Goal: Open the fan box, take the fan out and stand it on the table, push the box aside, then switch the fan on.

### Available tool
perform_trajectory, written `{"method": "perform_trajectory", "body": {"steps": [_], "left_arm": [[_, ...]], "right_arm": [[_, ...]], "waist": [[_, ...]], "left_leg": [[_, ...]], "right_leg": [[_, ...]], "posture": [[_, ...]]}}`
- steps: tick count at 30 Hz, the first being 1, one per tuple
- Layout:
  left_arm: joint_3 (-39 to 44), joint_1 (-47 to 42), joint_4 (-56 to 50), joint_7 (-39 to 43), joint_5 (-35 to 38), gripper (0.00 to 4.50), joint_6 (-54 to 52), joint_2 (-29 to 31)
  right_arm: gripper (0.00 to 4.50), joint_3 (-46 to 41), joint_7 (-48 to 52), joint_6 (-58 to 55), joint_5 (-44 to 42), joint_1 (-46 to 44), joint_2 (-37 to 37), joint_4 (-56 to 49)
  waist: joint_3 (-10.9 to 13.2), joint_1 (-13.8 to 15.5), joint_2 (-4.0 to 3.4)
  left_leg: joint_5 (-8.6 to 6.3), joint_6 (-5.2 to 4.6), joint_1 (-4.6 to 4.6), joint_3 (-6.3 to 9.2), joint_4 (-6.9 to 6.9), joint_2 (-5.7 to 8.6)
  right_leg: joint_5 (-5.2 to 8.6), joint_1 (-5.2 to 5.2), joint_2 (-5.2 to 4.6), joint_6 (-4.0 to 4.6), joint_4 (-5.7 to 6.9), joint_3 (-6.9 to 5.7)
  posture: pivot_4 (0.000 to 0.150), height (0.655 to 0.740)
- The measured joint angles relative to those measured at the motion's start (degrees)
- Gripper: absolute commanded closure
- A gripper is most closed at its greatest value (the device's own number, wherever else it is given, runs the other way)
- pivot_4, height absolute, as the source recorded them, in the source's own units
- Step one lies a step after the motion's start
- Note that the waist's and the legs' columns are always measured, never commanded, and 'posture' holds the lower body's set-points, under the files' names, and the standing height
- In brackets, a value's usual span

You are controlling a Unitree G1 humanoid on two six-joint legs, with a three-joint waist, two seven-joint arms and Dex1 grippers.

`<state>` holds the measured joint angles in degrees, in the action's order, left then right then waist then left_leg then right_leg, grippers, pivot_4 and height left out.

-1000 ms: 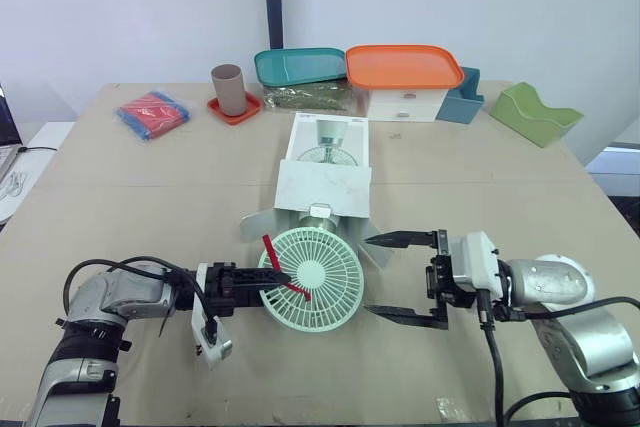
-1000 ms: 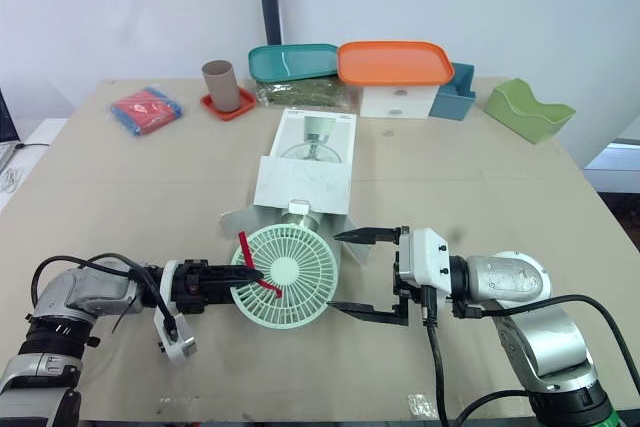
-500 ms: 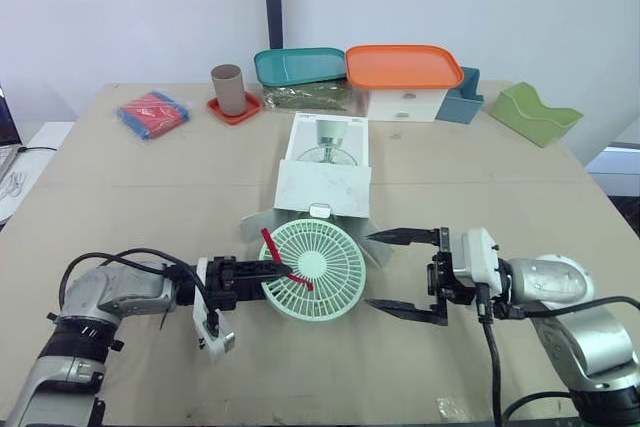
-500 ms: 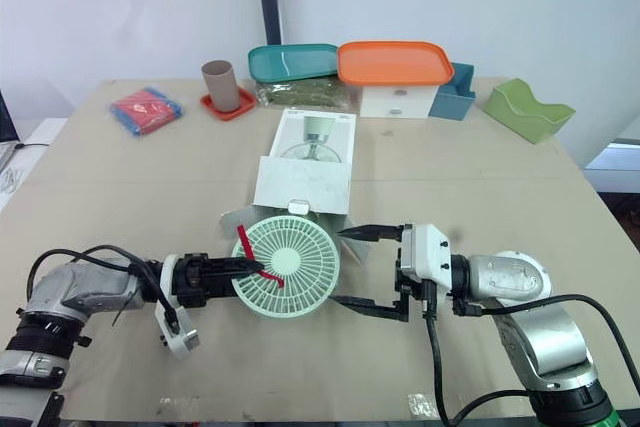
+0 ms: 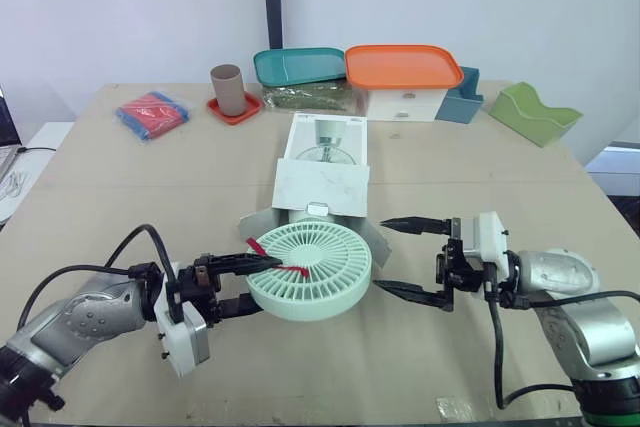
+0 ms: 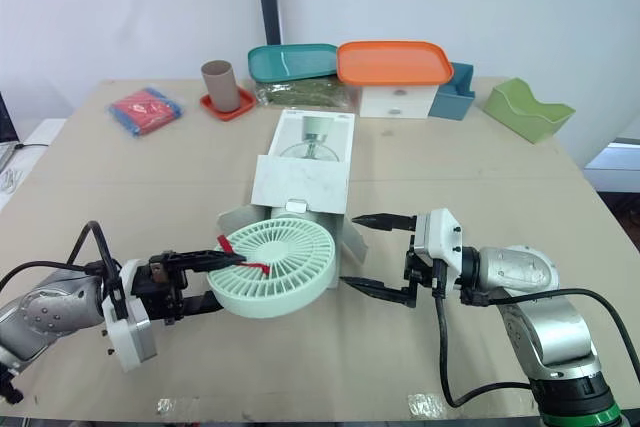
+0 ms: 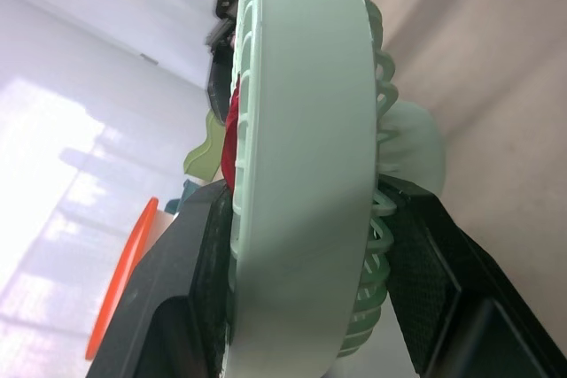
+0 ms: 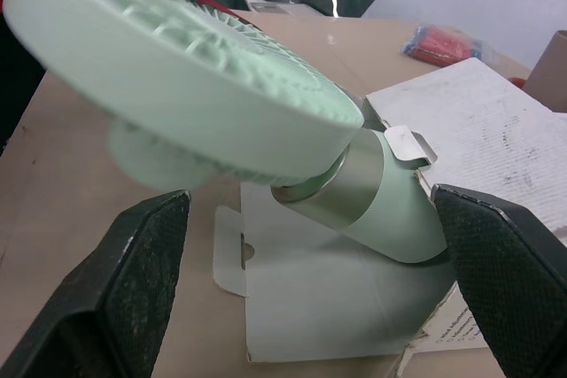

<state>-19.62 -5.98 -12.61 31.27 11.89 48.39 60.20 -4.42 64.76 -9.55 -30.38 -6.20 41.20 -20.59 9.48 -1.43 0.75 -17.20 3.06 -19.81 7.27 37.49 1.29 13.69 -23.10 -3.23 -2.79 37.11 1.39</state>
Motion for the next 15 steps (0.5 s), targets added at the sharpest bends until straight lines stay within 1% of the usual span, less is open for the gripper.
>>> {"method": "perform_trajectory", "body": {"steps": [3,6,9,12,13,15], "left_arm": [[4.1,6.2,-8.5,0.8,8.5,2.6,-9.1,1.8],[8.3,11.7,-15.7,0.1,14.6,2.6,-17.5,1.9],[12.1,15.3,-21.0,-1.0,19.2,2.6,-24.8,1.5],[17.5,19.6,-26.7,-4.3,24.2,2.6,-34.6,-0.9],[17.5,19.6,-26.7,-4.3,24.2,2.6,-34.6,-0.9],[20.5,21.7,-29.3,-6.1,26.2,2.6,-39.0,-2.4]], "right_arm": [[0.0,0.0,-1.2,0.0,0.0,0.4,-1.1,-0.2],[0.0,0.1,-1.5,0.1,0.2,0.8,-1.3,-0.1],[0.0,0.1,-2.2,-0.7,0.1,0.9,-1.4,-0.1],[0.0,0.3,-4.9,-5.9,-2.1,0.6,-1.5,-1.5],[0.0,0.3,-4.9,-5.9,-2.1,0.6,-1.5,-1.5],[0.0,0.5,-5.6,-7.4,-3.0,-0.2,-1.8,-2.6]], "waist": [[0.0,0.0,0.0],[0.0,0.0,-0.02],[0.0,0.0,-0.02],[0.0,0.0,-0.02],[0.0,0.0,-0.02],[0.0,0.0,-0.02]], "left_leg": [[-0.02,-0.03,0.05,-0.08,0.0,-0.05],[-0.02,-0.04,0.08,-0.09,0.0,-0.05],[-0.02,-0.04,0.12,-0.1,0.0,-0.04],[-0.03,-0.05,0.17,-0.2,0.0,-0.06],[-0.03,-0.06,0.17,-0.2,-0.01,-0.08],[-0.04,-0.07,0.19,-0.26,-0.01,-0.09]], "right_leg": [[0.01,0.01,0.05,0.0,0.01,0.09],[0.02,0.05,0.07,0.0,0.01,0.1],[0.02,0.09,0.09,0.01,0.0,0.14],[0.02,0.09,0.14,0.01,0.0,0.25],[0.02,0.1,0.16,0.02,0.01,0.26],[0.02,0.1,0.19,0.02,-0.01,0.33]], "posture": [[0.15,0.74],[0.15,0.74],[0.15,0.74],[0.15,0.74],[0.15,0.74],[0.15,0.74]]}}
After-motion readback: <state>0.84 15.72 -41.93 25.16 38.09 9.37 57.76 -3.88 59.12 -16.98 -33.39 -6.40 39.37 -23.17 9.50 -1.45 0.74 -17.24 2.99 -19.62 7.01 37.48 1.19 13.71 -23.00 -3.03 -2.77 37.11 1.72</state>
